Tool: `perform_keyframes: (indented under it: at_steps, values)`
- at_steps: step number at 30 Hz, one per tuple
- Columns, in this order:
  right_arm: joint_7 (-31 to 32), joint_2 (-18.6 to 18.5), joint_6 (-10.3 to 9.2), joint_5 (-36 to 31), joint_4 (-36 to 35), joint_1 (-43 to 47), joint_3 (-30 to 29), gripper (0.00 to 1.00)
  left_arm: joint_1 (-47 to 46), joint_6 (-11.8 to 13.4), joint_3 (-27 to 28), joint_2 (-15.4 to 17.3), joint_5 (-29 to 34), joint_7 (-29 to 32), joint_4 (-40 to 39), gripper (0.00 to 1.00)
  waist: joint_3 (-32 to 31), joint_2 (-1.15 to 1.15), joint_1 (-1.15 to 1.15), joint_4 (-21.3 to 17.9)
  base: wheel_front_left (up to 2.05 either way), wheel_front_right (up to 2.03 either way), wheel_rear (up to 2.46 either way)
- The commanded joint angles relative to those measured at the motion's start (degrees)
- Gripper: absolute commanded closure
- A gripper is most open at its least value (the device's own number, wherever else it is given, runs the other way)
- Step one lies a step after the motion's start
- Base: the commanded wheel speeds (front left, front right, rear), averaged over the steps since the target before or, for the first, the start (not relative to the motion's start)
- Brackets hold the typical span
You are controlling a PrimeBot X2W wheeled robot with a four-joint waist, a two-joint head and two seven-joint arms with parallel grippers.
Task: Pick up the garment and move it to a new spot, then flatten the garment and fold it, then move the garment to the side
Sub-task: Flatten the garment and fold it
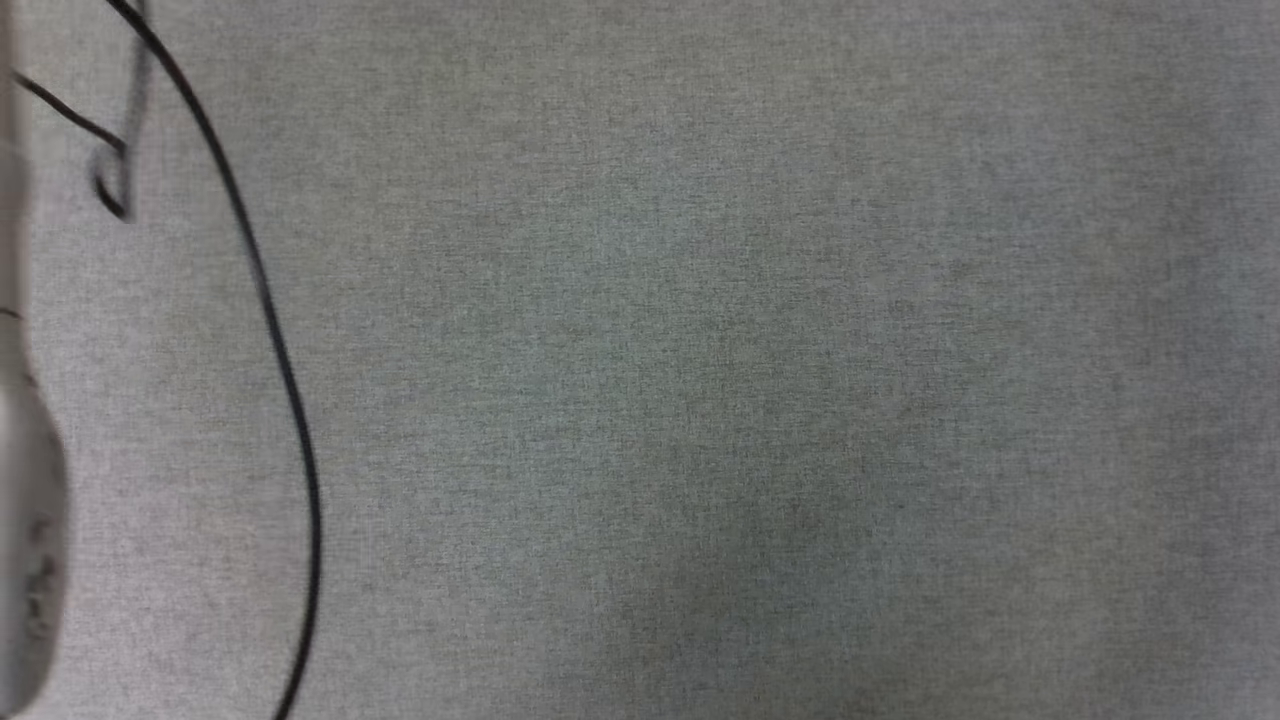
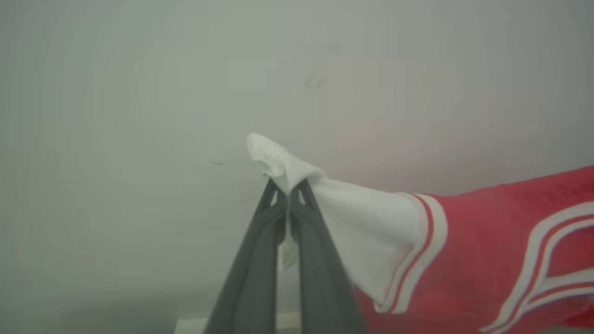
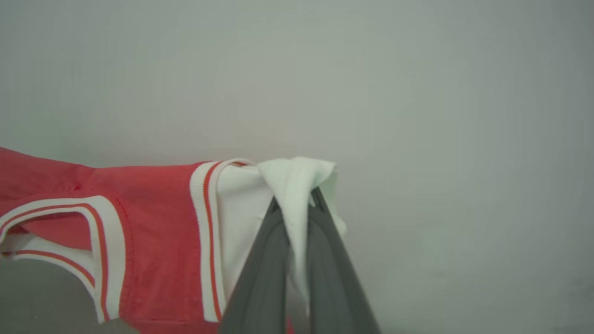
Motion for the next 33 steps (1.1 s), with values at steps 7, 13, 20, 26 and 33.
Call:
perform_keyframes:
  at_steps: [7,13,20,26,33]
  values:
    - [-3.41,2.16,-0.09,5.01,8.07,8.49,3.23,1.0,8.57,-0.43,-0.26,-3.17,-6.29,-1.06,6.85,1.0,-1.93,0.0,-0.01,-0.15,0.0,0.0,0.0]
    - [-5.01,2.46,-0.09,11.3,11.81,19.6,6.01,1.0,21.2,-0.47,-2.3,-4.02,-13.45,-2.07,6.26,1.0,-6.96,0.0,-0.01,-0.06,0.0,0.0,0.0]
    - [-5.86,-0.06,-0.09,19.2,8.85,33.17,9.66,1.0,34.5,-0.42,-5.53,-1.09,-19.07,-4.03,1.56,1.0,-13.7,0.0,-0.01,0.07,0.0,0.0,0.0]
    - [-5.25,-2.86,-0.1,23.87,4.88,43.28,11.85,1.0,43.17,-0.42,-6.34,1.51,-21.5,-5.01,-1.99,1.0,-20.06,0.0,-0.01,0.21,0.0,0.0,0.0]
    - [-3.12,-5.16,-0.11,26.35,-0.14,53.85,12.52,1.0,53.85,0.49,-6.08,3.39,-23.0,-3.91,-6.53,1.0,-26.64,0.0,-0.01,0.34,0.0,0.0,0.0]
